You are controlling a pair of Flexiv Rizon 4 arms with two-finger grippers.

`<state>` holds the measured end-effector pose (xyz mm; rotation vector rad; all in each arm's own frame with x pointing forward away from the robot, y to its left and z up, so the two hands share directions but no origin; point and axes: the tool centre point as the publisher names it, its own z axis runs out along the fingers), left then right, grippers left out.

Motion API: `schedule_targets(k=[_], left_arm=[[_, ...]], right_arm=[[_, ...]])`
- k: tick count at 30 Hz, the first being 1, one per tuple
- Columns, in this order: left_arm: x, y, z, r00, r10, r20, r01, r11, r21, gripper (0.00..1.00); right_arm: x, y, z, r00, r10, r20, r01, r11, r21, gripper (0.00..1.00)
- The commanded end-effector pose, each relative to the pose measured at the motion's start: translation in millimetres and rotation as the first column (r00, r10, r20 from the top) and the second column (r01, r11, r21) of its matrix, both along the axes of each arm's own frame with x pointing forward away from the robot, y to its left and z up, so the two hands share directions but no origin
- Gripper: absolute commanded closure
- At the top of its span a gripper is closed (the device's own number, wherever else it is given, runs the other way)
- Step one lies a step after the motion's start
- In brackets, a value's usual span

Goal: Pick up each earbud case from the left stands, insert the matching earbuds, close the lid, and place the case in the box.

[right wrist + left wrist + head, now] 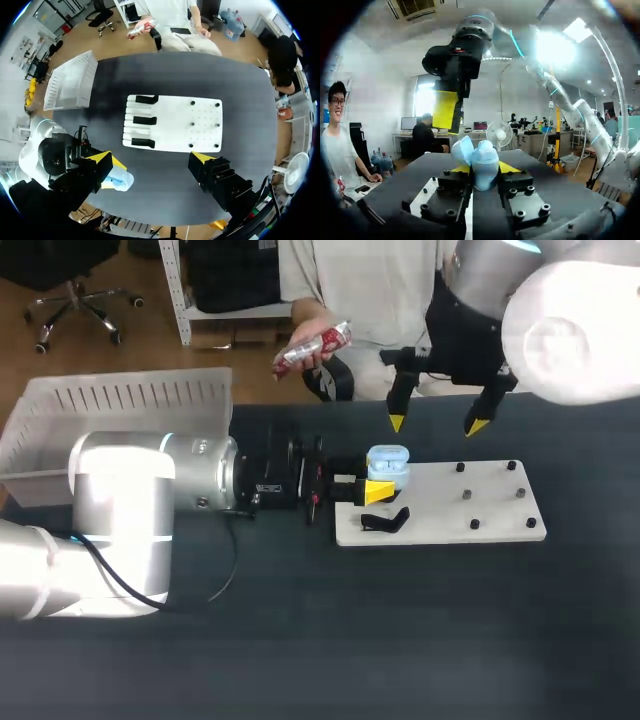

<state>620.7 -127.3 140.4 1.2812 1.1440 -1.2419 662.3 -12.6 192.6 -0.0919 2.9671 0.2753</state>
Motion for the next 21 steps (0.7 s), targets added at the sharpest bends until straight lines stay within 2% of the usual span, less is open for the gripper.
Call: schedule_targets(k=[1, 11, 21], left_arm=[[-0.9, -0.5, -0.5, 1.0, 0.005, 0.002, -0.005, 1.0, -0.002, 1.0], [-0.9, -0.5, -0.5, 1.0, 0.005, 0.002, -0.005, 1.0, -0.002, 1.0], [-0.9, -0.5, -0.5, 1.0, 0.005, 0.002, -0.005, 1.0, -0.002, 1.0]], right_arm=[[7.7, 1.5, -1.6, 1.0, -0.001, -0.004, 0.001, 1.0, -0.014, 0.0], [18.2, 3.9, -24.2, 0.997, 0.017, -0.074, -0.018, 1.0, -0.012, 0.0], [7.6, 5.5, -29.0, 0.988, 0.038, -0.148, -0.039, 0.999, -0.004, 0.0]])
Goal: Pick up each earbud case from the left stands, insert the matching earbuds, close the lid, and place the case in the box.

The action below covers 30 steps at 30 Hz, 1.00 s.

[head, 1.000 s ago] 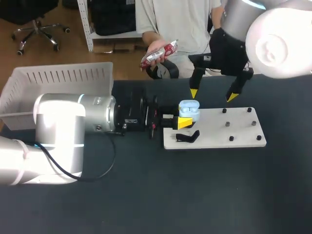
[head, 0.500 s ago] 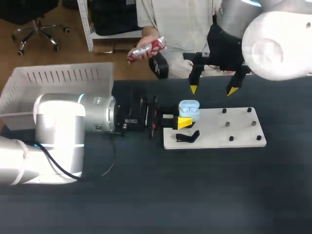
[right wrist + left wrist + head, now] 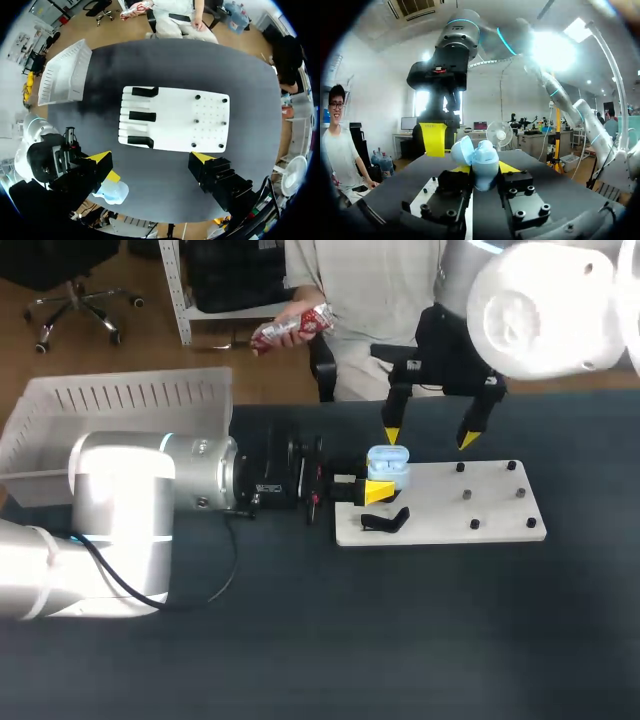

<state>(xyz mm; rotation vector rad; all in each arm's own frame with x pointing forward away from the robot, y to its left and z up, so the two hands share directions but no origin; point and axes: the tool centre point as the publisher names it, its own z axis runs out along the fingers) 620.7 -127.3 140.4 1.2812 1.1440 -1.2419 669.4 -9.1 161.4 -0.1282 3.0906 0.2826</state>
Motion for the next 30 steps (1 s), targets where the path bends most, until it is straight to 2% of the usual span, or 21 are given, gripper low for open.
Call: schedule_targets(k=[1, 11, 15, 18, 26, 28, 30], left_arm=[[-0.9, -0.5, -0.5, 1.0, 0.005, 0.002, -0.005, 1.0, -0.002, 1.0], [-0.9, -0.5, -0.5, 1.0, 0.005, 0.002, -0.005, 1.0, -0.002, 1.0], [-0.9, -0.5, -0.5, 1.0, 0.005, 0.002, -0.005, 1.0, -0.002, 1.0], [-0.9, -0.5, -0.5, 1.0, 0.005, 0.002, -0.005, 1.0, -0.002, 1.0], [-0.9, -0.5, -0.5, 1.0, 0.005, 0.002, -0.005, 1.0, -0.002, 1.0], [-0.9, -0.5, -0.5, 1.0, 0.005, 0.002, -0.005, 1.0, -0.002, 1.0], [-0.9, -0.5, -0.5, 1.0, 0.005, 0.002, -0.005, 1.0, -0.002, 1.0]], right_arm=[[-1.3, 3.4, 1.8, 0.999, 0.009, -0.032, -0.009, 1.0, -0.002, 0.0], [-16.1, 9.6, -0.1, 0.994, 0.031, -0.107, -0.031, 1.0, -0.002, 0.0], [-20.7, 10.7, 0.9, 0.995, 0.023, -0.101, -0.026, 0.999, -0.023, 0.0], [-21.8, 7.0, 6.0, 0.996, 0.012, -0.085, -0.012, 1.0, -0.002, 0.0], [-29.1, 11.6, -0.5, 0.992, 0.021, -0.123, -0.021, 1.0, 0.003, 0.0], [-29.9, 10.0, 2.8, 0.996, 0.005, -0.091, -0.006, 1.0, -0.016, 0.0], [-30.3, 5.2, 13.8, 1.0, -0.025, -0.014, 0.025, 0.999, -0.029, 0.0]])
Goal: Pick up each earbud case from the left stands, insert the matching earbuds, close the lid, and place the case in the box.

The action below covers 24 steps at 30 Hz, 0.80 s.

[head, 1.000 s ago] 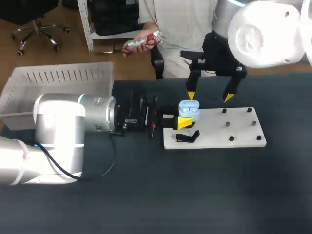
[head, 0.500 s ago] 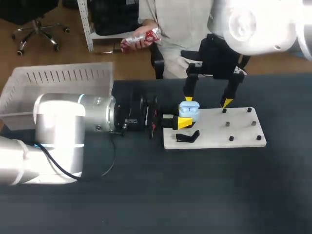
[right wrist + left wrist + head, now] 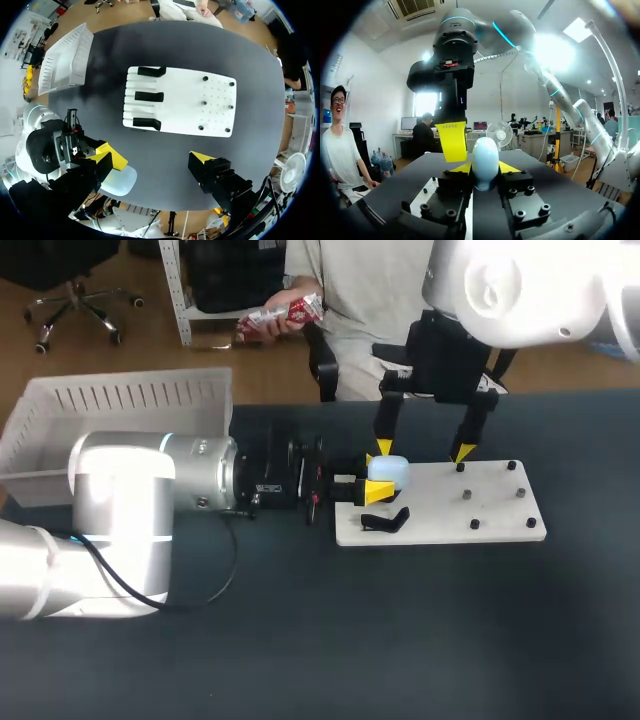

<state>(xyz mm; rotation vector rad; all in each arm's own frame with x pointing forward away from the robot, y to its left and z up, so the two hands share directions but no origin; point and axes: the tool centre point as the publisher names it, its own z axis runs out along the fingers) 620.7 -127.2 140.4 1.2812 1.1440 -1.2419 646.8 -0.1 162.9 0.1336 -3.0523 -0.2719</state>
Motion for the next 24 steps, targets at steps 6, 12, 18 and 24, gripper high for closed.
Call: schedule_targets(k=[6, 12, 18, 24], left_arm=[[-0.9, -0.5, -0.4, 1.0, 0.005, 0.002, -0.005, 1.0, -0.002, 1.0], [-0.9, -0.5, -0.4, 1.0, 0.005, 0.002, -0.005, 1.0, -0.002, 1.0], [20.6, 54.7, 14.9, 0.991, 0.131, 0.032, -0.133, 0.99, 0.043, 1.0], [49.5, 122.9, 31.3, 0.947, 0.315, 0.062, -0.32, 0.941, 0.107, 1.0]], right_arm=[[-12.9, -19.3, 54.0, 0.941, -0.09, 0.327, 0.116, 0.991, -0.06, 0.0], [-22.0, -48.9, 79.6, 0.899, -0.175, 0.401, 0.206, 0.978, -0.035, 0.0], [-36.9, -87.7, 79.1, 0.879, -0.263, 0.398, 0.273, 0.962, 0.032, 0.0], [-38.5, -91.5, 78.3, 0.88, -0.27, 0.391, 0.273, 0.961, 0.049, 0.0]])
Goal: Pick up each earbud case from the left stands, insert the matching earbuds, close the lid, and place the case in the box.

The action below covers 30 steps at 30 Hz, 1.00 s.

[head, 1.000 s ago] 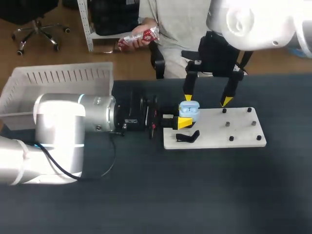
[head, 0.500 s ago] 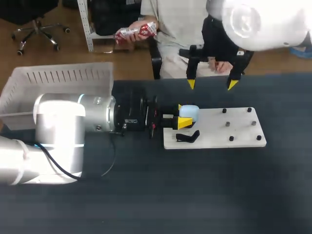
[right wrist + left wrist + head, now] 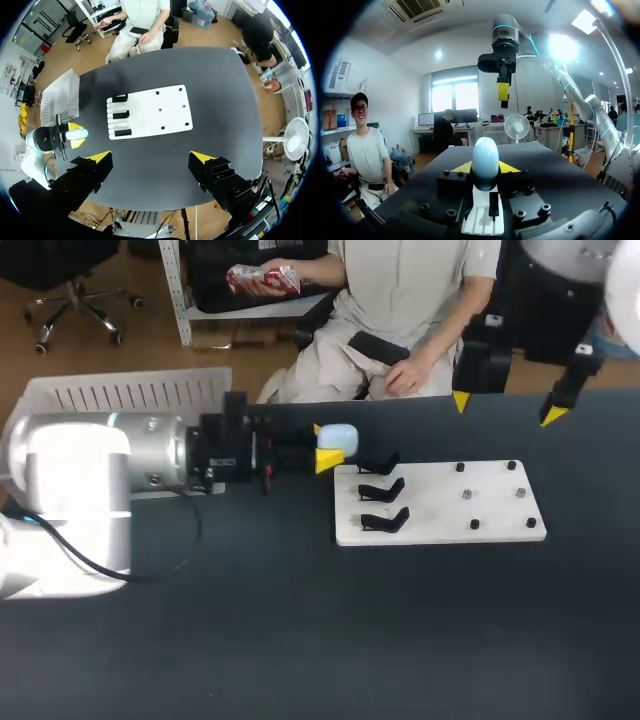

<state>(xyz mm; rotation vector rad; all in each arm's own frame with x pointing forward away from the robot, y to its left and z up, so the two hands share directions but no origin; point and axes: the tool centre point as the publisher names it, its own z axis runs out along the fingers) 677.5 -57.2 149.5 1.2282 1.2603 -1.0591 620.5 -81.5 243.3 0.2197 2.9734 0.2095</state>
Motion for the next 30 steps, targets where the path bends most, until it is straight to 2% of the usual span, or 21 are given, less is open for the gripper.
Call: schedule_targets(k=[1, 5, 8, 10, 11, 13, 14, 15, 17, 18, 21, 26, 27, 28, 29, 30], left_arm=[[3.0, 70.7, 26.0, 0.976, 0.218, 0.022, -0.219, 0.975, 0.048, 1.0], [33.9, 114.2, 35.9, 0.931, 0.364, 0.034, -0.366, 0.928, 0.066, 1.0], [66.1, 146.8, 32.9, 0.874, 0.485, 0.025, -0.485, 0.868, 0.105, 1.0], [81.4, 162.2, 29.4, 0.842, 0.54, -0.008, -0.535, 0.837, 0.114, 1.0], [89.5, 170.4, 26.8, 0.811, 0.584, -0.04, -0.576, 0.809, 0.118, 1.0], [106.6, 185.7, 21.5, 0.768, 0.632, -0.107, -0.623, 0.775, 0.108, 1.0], [120.0, 196.8, 15.3, 0.731, 0.674, -0.109, -0.662, 0.739, 0.127, 1.0], [127.3, 203.0, 11.9, 0.707, 0.696, -0.123, -0.683, 0.718, 0.134, 1.0], [142.8, 212.6, 4.8, 0.687, 0.718, -0.112, -0.697, 0.695, 0.175, 1.0], [151.0, 217.6, 1.1, 0.667, 0.732, -0.14, -0.71, 0.681, 0.18, 1.0], [166.2, 228.1, -6.0, 0.637, 0.759, -0.133, -0.726, 0.649, 0.227, 1.0], [178.0, 237.7, -10.6, 0.631, 0.767, -0.12, -0.72, 0.636, 0.279, 1.0], [178.0, 238.0, -10.3, 0.634, 0.764, -0.119, -0.713, 0.637, 0.292, 0.95], [175.2, 238.1, -11.1, 0.645, 0.757, -0.106, -0.702, 0.642, 0.308, 0.76], [172.7, 237.8, -10.8, 0.649, 0.754, -0.098, -0.699, 0.643, 0.314, 0.71], [170.3, 238.0, -10.7, 0.654, 0.751, -0.093, -0.694, 0.644, 0.321, 0.58]], right_arm=[[-12.2, -10.0, -2.1, 0.98, -0.027, 0.199, 0.026, 1.0, 0.009, 0.0], [-12.2, -10.0, -2.1, 0.98, -0.027, 0.199, 0.026, 1.0, 0.009, 0.0], [-12.2, -10.0, -2.1, 0.98, -0.027, 0.199, 0.026, 1.0, 0.009, 0.0], [-12.2, -10.0, -2.1, 0.98, -0.027, 0.199, 0.026, 1.0, 0.009, 0.0], [-12.2, -10.0, -2.1, 0.98, -0.027, 0.199, 0.026, 1.0, 0.009, 0.0], [-12.2, -10.0, -2.1, 0.98, -0.027, 0.199, 0.026, 1.0, 0.009, 0.0], [-12.2, -10.0, -2.1, 0.98, -0.027, 0.199, 0.026, 1.0, 0.009, 0.0], [-12.2, -10.0, -2.1, 0.98, -0.027, 0.199, 0.026, 1.0, 0.009, 0.0], [-12.2, -10.0, -2.1, 0.98, -0.027, 0.199, 0.026, 1.0, 0.009, 0.0], [-12.2, -10.0, -2.1, 0.98, -0.027, 0.199, 0.026, 1.0, 0.009, 0.0], [-12.2, -10.0, -2.1, 0.98, -0.027, 0.199, 0.026, 1.0, 0.009, 0.0], [-12.2, -10.0, -2.1, 0.98, -0.027, 0.199, 0.026, 1.0, 0.009, 0.0], [-12.2, -10.0, -2.1, 0.98, -0.027, 0.199, 0.026, 1.0, 0.009, 0.0], [-12.2, -10.0, -2.1, 0.98, -0.027, 0.199, 0.026, 1.0, 0.009, 0.0], [-12.2, -10.0, -2.1, 0.98, -0.027, 0.199, 0.026, 1.0, 0.009, 0.0], [-12.2, -10.0, -2.1, 0.98, -0.027, 0.199, 0.026, 1.0, 0.009, 0.0]])
